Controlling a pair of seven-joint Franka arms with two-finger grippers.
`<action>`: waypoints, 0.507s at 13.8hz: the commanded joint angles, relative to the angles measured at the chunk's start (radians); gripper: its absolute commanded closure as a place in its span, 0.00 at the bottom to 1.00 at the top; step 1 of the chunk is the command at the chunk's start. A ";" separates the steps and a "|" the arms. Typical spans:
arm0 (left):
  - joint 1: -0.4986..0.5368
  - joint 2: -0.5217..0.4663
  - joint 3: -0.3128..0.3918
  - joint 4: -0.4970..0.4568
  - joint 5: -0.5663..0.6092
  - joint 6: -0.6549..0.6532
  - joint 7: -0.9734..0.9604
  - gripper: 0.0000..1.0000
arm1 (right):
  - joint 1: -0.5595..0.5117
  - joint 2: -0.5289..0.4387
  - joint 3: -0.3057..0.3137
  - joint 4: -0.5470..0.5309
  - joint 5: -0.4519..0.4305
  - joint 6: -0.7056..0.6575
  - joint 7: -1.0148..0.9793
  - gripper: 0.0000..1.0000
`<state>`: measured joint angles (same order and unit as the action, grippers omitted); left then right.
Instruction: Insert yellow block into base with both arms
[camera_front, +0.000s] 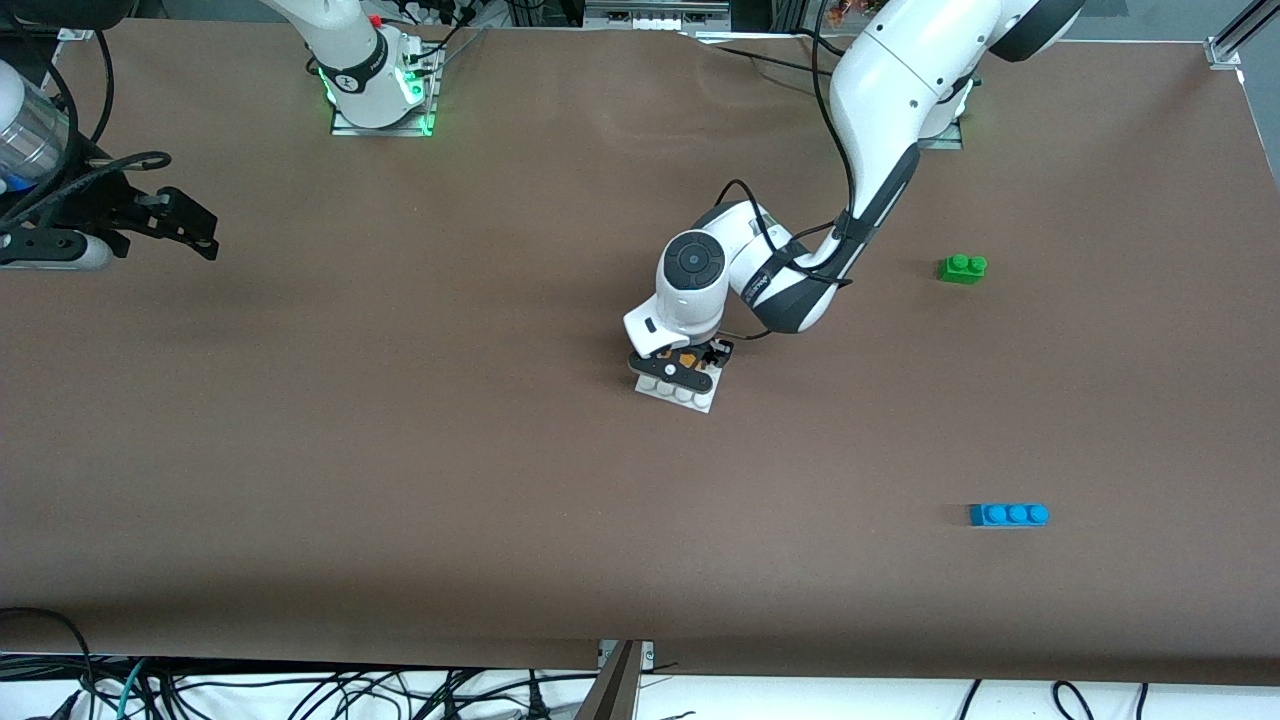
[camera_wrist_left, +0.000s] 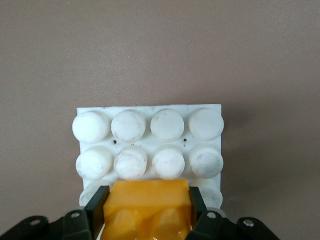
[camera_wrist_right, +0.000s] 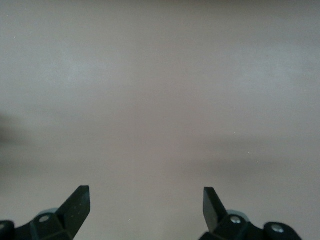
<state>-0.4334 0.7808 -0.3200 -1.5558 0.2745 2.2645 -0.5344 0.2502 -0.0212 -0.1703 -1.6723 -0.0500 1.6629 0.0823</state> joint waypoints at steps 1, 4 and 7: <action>-0.016 0.015 0.006 0.028 0.031 -0.002 -0.013 0.71 | -0.008 0.004 0.003 0.019 0.007 -0.005 -0.015 0.00; -0.013 0.009 0.006 0.030 0.026 -0.005 -0.016 0.00 | -0.008 0.004 0.003 0.019 0.007 -0.005 -0.015 0.00; -0.004 -0.012 0.004 0.033 0.016 -0.016 -0.018 0.00 | -0.008 0.004 0.003 0.019 0.007 -0.005 -0.013 0.00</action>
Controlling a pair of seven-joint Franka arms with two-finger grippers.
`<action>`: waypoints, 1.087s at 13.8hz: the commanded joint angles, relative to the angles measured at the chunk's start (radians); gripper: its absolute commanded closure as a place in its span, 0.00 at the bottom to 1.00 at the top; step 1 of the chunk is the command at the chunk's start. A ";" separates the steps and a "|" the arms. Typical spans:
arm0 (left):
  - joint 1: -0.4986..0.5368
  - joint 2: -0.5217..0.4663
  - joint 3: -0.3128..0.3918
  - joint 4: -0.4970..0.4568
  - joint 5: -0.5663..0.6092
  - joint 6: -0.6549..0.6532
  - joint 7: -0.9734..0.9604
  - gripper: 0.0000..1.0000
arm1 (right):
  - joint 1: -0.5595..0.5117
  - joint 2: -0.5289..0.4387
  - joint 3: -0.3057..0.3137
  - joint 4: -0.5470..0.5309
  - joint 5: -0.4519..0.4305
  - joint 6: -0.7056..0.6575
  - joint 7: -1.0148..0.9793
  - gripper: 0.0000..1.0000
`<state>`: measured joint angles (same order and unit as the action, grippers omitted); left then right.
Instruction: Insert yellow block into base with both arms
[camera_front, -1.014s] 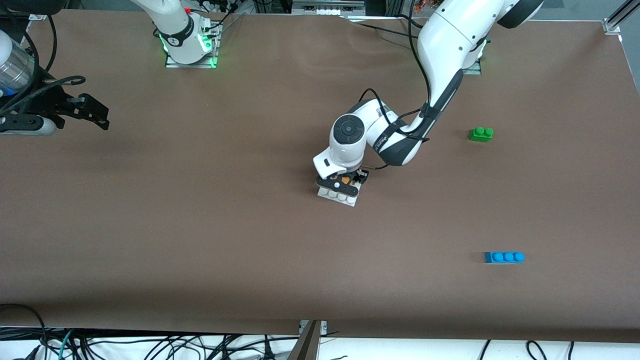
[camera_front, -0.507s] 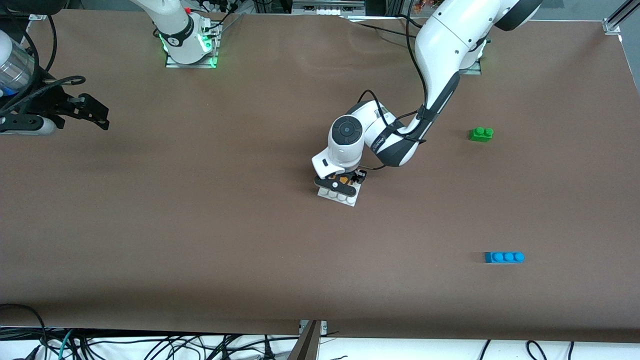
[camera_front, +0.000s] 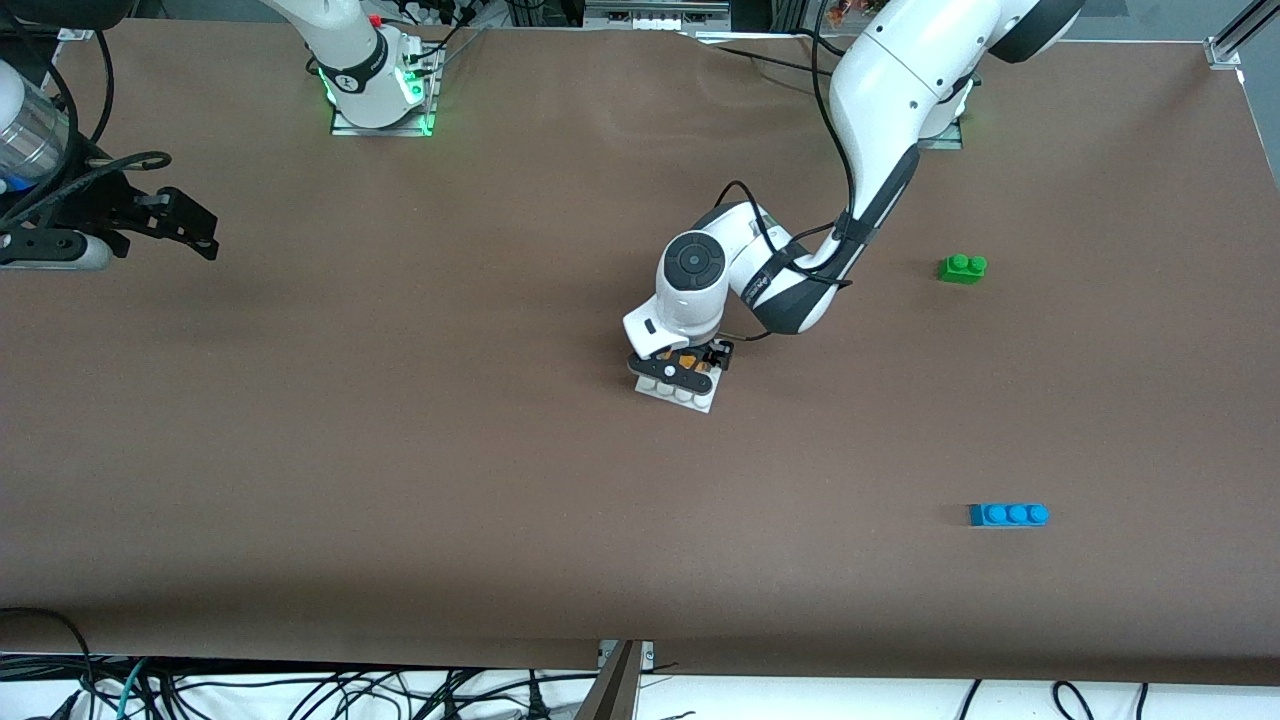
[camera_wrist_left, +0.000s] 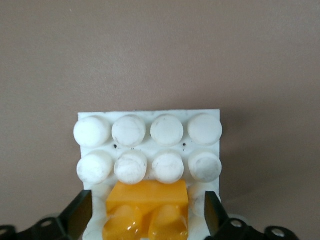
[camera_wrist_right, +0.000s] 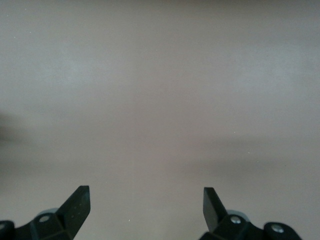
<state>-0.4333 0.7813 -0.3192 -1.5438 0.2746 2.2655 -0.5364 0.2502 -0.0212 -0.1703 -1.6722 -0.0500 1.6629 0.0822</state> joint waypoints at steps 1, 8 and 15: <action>-0.002 -0.025 0.002 0.021 0.014 -0.036 -0.016 0.00 | -0.008 0.004 0.003 0.019 0.007 -0.006 -0.013 0.00; 0.100 -0.322 0.000 0.025 -0.101 -0.375 -0.002 0.00 | -0.008 0.004 0.003 0.019 0.009 -0.005 -0.013 0.00; 0.319 -0.557 0.002 0.028 -0.152 -0.604 0.110 0.00 | -0.008 0.004 0.003 0.019 0.009 -0.005 -0.013 0.00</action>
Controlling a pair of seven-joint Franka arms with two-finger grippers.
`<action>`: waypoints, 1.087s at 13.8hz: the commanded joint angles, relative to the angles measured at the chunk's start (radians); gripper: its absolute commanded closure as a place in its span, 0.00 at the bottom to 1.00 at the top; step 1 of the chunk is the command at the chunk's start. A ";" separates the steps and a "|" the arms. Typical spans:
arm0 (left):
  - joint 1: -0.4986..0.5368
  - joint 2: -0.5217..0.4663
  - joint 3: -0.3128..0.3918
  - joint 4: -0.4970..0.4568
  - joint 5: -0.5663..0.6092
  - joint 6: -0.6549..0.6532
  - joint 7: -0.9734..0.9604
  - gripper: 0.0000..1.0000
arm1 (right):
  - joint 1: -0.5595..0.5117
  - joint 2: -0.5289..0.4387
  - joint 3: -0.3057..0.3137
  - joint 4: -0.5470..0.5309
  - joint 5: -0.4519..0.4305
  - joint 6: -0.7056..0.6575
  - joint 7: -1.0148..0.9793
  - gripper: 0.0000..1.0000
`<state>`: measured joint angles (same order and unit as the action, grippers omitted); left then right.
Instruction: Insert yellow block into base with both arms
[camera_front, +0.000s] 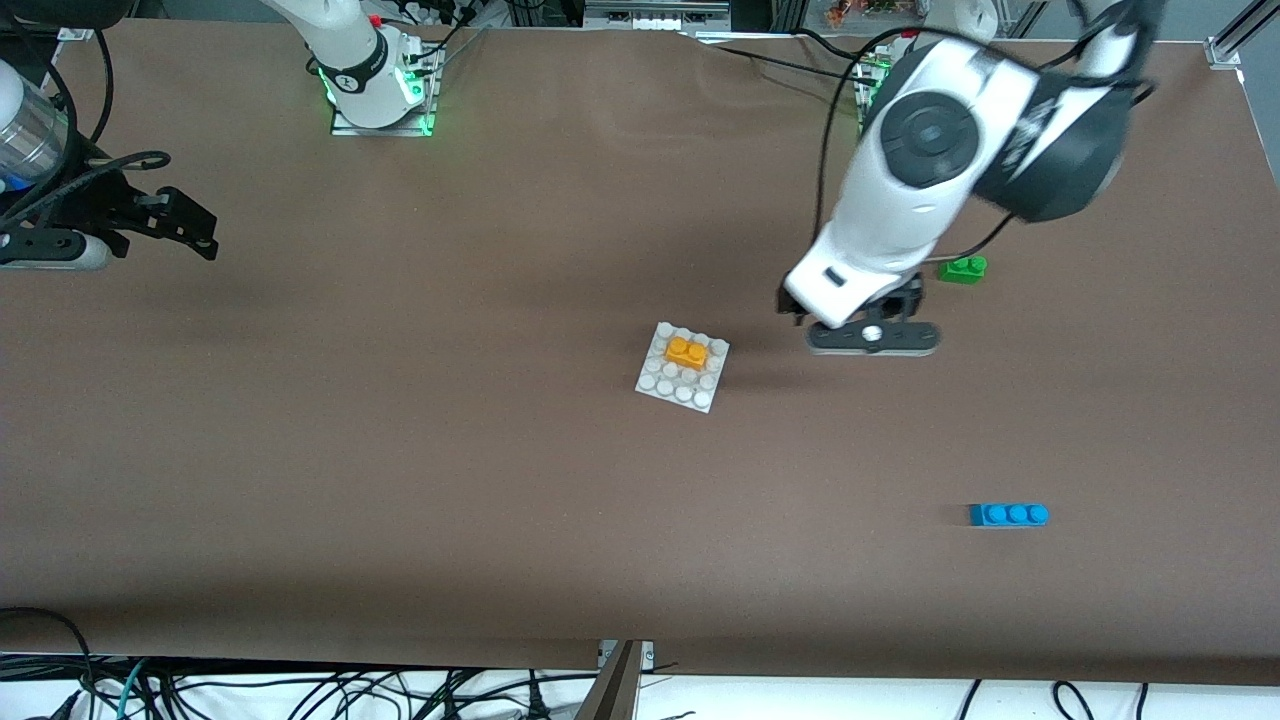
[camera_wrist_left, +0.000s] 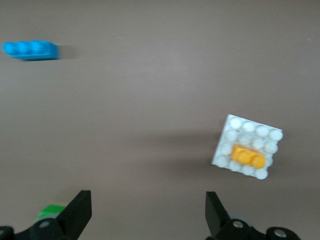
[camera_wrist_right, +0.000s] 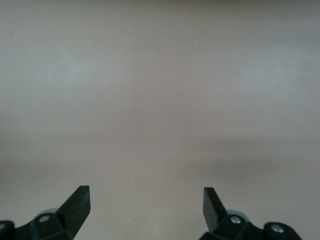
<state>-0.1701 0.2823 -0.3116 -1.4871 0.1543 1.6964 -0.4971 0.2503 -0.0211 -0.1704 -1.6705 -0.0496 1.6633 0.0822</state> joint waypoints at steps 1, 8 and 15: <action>0.090 -0.084 -0.003 -0.027 -0.062 -0.050 0.121 0.00 | -0.006 0.004 0.003 0.017 0.008 -0.005 -0.013 0.00; 0.167 -0.267 0.201 -0.116 -0.160 -0.095 0.448 0.00 | -0.006 0.004 0.003 0.017 0.008 -0.005 -0.013 0.00; 0.107 -0.276 0.342 -0.156 -0.162 -0.090 0.585 0.00 | -0.006 0.004 0.003 0.017 0.008 0.001 -0.013 0.00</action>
